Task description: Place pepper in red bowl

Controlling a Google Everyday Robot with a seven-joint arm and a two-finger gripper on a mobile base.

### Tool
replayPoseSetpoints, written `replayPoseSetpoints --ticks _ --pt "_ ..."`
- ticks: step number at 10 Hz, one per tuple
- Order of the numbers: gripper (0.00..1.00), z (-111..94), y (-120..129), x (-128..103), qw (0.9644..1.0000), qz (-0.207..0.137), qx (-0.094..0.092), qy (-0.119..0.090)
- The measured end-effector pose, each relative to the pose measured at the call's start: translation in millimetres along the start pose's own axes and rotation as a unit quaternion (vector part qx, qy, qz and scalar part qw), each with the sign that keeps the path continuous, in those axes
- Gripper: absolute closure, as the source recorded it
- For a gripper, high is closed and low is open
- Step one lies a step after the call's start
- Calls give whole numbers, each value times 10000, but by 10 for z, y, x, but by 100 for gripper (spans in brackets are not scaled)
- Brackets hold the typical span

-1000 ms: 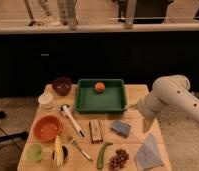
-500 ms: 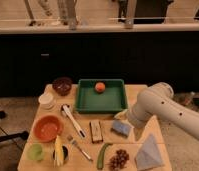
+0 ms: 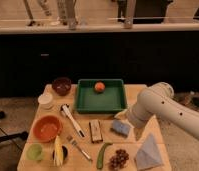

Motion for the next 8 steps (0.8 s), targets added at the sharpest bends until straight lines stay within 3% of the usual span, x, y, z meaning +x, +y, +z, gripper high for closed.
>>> replayPoseSetpoints --ticks 3,6,8 --pt "20 125 -77 -233 9982 -568 -206 51" --pt "20 377 -315 -769 9896 -1387 -373 81" --pt "20 517 -341 -983 9849 -1701 -312 57"
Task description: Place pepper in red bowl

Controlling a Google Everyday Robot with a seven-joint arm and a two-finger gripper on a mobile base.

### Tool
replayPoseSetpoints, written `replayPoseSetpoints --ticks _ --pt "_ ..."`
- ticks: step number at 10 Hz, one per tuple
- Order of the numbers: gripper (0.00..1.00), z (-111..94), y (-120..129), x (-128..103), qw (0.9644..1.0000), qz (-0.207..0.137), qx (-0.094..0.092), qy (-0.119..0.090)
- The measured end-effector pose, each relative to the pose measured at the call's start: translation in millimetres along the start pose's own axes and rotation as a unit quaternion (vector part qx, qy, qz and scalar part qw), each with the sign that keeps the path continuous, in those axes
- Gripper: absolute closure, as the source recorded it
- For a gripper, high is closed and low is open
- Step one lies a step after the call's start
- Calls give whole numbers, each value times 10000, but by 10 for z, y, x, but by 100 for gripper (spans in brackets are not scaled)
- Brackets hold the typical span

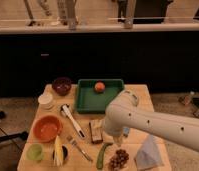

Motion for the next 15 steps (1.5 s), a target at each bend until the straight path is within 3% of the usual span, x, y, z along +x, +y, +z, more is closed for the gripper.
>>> replayPoseSetpoints --ticks 5,12,13,15 --pt "20 431 -235 -317 9984 -517 11 -212" --pt "20 726 -253 -458 9954 -814 -85 -506" --pt "24 749 -240 -467 9951 -832 -98 -534" --pt "42 775 -210 -471 9948 -837 -105 -570"
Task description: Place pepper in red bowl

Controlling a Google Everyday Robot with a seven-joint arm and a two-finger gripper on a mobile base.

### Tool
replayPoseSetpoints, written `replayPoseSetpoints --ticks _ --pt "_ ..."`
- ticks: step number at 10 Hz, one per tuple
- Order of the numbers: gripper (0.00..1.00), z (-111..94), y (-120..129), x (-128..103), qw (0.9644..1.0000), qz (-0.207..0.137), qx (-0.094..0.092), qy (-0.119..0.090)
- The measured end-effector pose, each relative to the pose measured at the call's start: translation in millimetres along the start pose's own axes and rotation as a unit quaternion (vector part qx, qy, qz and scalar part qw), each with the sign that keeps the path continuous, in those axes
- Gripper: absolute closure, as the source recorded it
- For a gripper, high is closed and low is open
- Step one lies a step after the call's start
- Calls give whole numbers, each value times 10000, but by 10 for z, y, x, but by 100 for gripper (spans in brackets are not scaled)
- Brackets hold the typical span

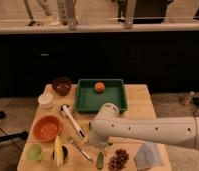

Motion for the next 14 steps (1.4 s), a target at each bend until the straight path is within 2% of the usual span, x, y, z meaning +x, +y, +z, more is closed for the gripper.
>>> replayPoseSetpoints --ticks 2,10,14 --pt "46 20 40 8 10000 19 -3 -24" --pt "46 179 141 177 9998 51 -76 -181" --pt "46 300 283 233 9994 72 -114 -313"
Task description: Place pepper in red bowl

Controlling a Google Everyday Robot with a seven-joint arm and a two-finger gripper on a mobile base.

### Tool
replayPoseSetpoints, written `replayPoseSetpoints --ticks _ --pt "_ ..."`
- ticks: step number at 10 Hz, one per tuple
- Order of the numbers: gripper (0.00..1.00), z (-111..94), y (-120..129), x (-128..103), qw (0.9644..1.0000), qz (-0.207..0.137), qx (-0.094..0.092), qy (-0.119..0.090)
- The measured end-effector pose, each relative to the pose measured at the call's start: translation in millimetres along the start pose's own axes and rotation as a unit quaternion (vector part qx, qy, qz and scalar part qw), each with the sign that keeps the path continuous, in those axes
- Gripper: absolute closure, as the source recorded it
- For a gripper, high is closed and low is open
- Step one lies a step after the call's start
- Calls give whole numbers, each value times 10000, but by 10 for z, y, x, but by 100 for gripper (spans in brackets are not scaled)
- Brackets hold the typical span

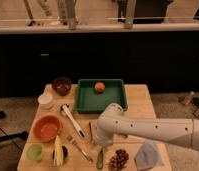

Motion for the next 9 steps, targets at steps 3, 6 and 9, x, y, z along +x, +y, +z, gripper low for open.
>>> replayPoseSetpoints --ticks 3,6,9 --pt "46 63 136 33 9999 69 2 -85" --pt "48 139 262 125 9996 195 -37 -177" --pt "75 157 239 186 9995 197 -20 -228"
